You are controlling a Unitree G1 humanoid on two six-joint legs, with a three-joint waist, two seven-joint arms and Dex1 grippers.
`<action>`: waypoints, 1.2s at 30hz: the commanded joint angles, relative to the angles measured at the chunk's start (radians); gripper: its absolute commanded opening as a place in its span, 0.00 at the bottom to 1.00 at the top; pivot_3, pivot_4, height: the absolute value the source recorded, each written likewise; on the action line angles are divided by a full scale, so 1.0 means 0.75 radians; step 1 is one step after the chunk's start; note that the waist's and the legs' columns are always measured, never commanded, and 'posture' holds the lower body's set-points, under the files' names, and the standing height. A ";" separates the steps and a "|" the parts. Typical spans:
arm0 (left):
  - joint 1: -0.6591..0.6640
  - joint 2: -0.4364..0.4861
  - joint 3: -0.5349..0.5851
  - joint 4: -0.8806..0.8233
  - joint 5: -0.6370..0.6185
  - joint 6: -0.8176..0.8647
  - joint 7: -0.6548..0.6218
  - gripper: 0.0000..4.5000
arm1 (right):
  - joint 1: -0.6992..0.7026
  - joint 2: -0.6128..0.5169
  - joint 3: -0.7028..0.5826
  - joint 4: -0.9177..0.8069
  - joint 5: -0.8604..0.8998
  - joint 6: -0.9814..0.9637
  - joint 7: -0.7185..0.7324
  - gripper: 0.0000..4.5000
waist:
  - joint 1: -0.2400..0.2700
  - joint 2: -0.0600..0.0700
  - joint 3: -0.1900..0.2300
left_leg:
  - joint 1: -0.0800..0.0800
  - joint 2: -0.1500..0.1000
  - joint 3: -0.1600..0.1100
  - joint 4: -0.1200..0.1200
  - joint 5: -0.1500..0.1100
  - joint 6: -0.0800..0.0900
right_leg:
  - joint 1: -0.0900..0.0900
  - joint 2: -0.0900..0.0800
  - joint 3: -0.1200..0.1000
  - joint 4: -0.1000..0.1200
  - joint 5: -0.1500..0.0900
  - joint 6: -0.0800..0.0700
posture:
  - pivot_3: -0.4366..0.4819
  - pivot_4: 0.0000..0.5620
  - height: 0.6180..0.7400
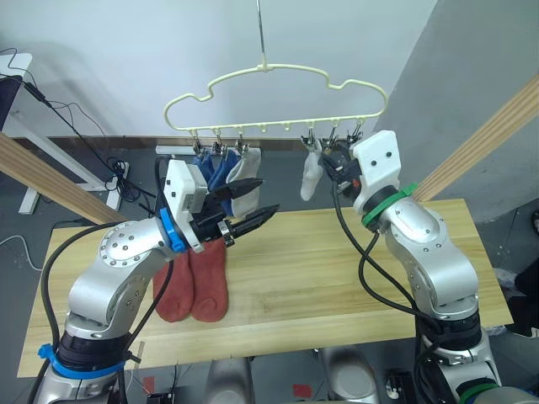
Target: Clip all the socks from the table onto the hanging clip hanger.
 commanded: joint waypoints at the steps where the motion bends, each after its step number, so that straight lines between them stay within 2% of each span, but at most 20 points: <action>1: -0.005 -0.010 0.004 -0.020 0.011 -0.033 -0.018 0.62 | -0.019 0.004 -0.016 -0.021 -0.008 -0.027 -0.003 0.65 | 0.000 0.000 0.000 | 0.000 0.000 0.000 0.000 0.000 0.000 | 0.000 0.000 0.000 0.000 0.000 0.000 | 0.23 0.56 1.00; 15: 0.002 -0.035 -0.004 -0.002 0.058 -0.062 -0.041 0.62 | -0.032 0.007 0.002 0.001 -0.018 -0.071 0.005 0.65 | 0.000 0.000 0.000 | 0.000 0.000 0.000 0.000 0.000 0.000 | 0.000 0.000 0.000 0.001 0.000 0.000 | 0.23 0.56 1.00; 17: 0.002 -0.039 -0.006 0.001 0.063 -0.066 -0.044 0.62 | -0.036 0.013 0.003 0.008 -0.017 -0.075 0.001 0.57 | 0.000 0.000 0.000 | 0.000 0.000 0.000 0.000 0.000 0.000 | 0.000 0.000 0.000 0.001 0.000 0.000 | 0.23 0.56 1.00; 20: 0.001 -0.045 -0.007 0.005 0.069 -0.068 -0.046 0.62 | -0.039 0.018 0.004 0.015 -0.018 -0.078 0.000 0.38 | 0.000 0.000 0.000 | 0.000 0.000 0.000 0.000 0.000 0.000 | 0.000 0.000 0.000 0.001 0.000 0.000 | 0.23 0.56 1.00; 36: 0.008 -0.057 -0.010 0.000 0.083 -0.068 -0.044 0.62 | -0.086 0.078 0.012 0.075 -0.030 -0.104 -0.012 0.38 | -0.001 0.000 0.000 | 0.000 0.000 0.000 0.001 0.000 0.000 | 0.000 0.000 0.000 0.002 0.000 0.000 | 0.23 0.57 1.00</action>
